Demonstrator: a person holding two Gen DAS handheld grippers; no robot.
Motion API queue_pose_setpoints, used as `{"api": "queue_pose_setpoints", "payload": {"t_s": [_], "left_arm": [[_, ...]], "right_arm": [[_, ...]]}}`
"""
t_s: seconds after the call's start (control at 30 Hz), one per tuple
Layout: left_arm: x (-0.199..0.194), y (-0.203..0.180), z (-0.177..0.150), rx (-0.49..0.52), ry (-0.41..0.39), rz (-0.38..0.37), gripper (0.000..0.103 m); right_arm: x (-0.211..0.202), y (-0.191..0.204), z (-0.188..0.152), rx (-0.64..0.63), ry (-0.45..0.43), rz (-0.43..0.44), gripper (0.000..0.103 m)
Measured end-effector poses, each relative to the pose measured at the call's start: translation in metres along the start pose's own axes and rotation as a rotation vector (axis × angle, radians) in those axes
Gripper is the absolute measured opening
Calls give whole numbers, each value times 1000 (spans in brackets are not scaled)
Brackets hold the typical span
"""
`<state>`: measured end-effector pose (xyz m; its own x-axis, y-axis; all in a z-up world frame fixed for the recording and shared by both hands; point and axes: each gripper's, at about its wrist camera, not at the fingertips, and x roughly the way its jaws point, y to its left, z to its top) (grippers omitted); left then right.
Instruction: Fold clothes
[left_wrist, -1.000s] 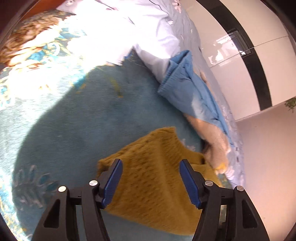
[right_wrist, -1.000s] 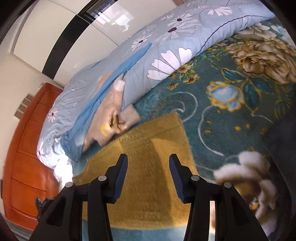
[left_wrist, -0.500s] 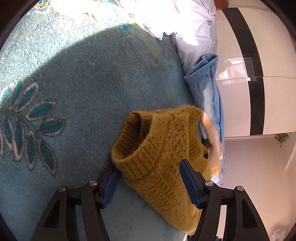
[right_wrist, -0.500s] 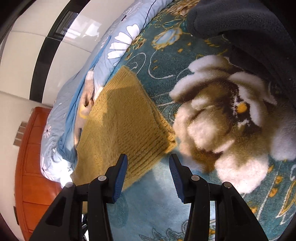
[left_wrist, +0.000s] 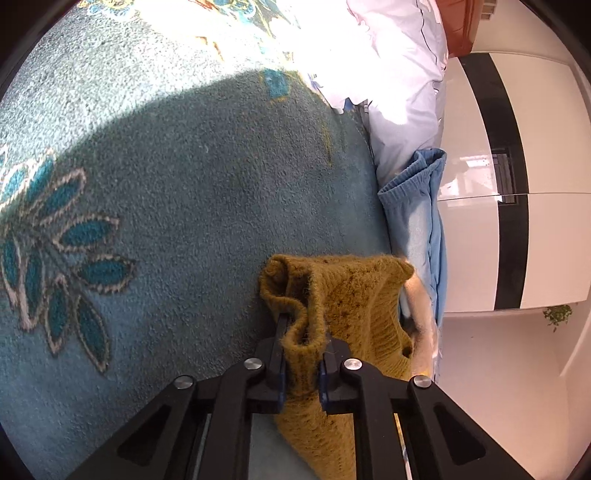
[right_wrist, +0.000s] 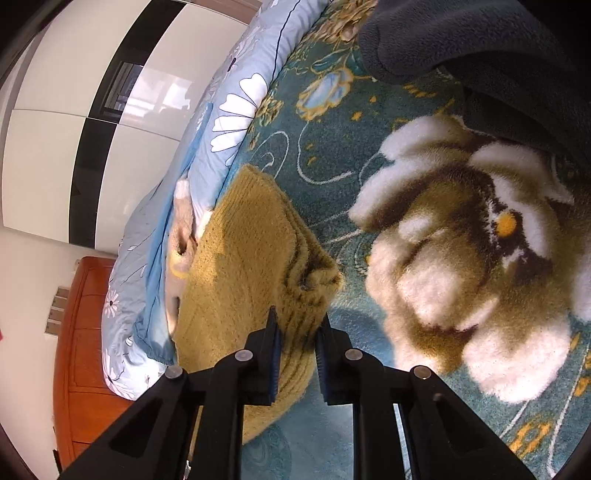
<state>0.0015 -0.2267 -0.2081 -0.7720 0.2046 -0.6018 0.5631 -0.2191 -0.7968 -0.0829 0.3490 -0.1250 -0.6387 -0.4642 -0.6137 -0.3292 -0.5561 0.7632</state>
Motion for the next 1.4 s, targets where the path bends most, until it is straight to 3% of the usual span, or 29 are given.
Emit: {"api": "queue_pose_setpoints", "payload": {"t_s": [0.27,0.43,0.5,0.6,0.73,0.87,0.93,1.0,1.13,1.4], "left_arm": [[-60,-21,1,103,-20,-50,10],[-93,9,4,176,-71,80,9],[-98,29,10,136,-80,107,2],[-101,47,16,80,-70,98,2],[-98,53,11,71,-21,89,2],[-96,53,0,73,20,74,18],[-97,57,-5,39,23,56,51],[-96,61,-10,8,25,16,59],[-85,62,-19,24,71,29,60],[-67,38,-28,158,57,13,59]], "right_arm": [[-32,25,-13,-63,-4,53,15],[-51,-1,-46,-29,39,57,15],[-43,-20,-52,24,68,20,15],[-37,-38,-56,79,86,11,15],[-37,-34,-55,54,85,-6,16],[-37,-33,-55,37,96,-13,17],[-39,-33,-55,34,101,-16,18],[-40,-34,-57,33,102,-17,18],[-42,-36,-60,40,102,-15,18],[-45,-34,-63,36,101,-20,19]]}}
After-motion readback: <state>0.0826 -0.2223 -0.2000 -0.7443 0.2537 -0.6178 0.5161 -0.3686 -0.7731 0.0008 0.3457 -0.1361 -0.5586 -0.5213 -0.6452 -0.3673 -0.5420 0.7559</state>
